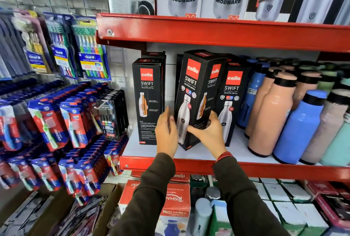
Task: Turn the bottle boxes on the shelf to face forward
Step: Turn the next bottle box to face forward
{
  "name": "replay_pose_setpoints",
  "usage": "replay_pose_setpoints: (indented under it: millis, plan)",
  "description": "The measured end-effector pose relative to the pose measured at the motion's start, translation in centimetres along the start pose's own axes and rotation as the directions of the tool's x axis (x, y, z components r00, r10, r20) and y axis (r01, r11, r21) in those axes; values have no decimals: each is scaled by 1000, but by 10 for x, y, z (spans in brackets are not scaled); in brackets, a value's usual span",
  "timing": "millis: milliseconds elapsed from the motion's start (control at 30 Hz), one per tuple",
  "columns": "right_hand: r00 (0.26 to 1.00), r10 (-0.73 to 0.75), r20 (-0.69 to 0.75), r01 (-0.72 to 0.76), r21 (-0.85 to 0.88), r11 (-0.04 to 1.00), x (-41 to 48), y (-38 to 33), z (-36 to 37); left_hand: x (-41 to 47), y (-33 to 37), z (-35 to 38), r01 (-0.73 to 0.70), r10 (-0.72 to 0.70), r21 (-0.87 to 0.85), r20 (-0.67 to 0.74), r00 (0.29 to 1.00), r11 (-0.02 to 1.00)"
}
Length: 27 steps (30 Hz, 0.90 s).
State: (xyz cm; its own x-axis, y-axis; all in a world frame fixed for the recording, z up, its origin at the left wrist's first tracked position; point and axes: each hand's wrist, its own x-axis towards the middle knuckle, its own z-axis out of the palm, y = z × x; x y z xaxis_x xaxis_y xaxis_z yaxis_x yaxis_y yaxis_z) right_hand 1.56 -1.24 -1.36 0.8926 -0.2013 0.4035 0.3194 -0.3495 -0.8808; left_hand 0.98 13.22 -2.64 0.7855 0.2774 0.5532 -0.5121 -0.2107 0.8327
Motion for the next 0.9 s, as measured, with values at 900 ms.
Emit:
replay_pose_setpoints:
  millis: [900]
  plan:
    - [990, -21, 142, 48, -193, 980, 7, 19, 8, 2, -19, 6, 137, -159, 142, 157, 975, 980]
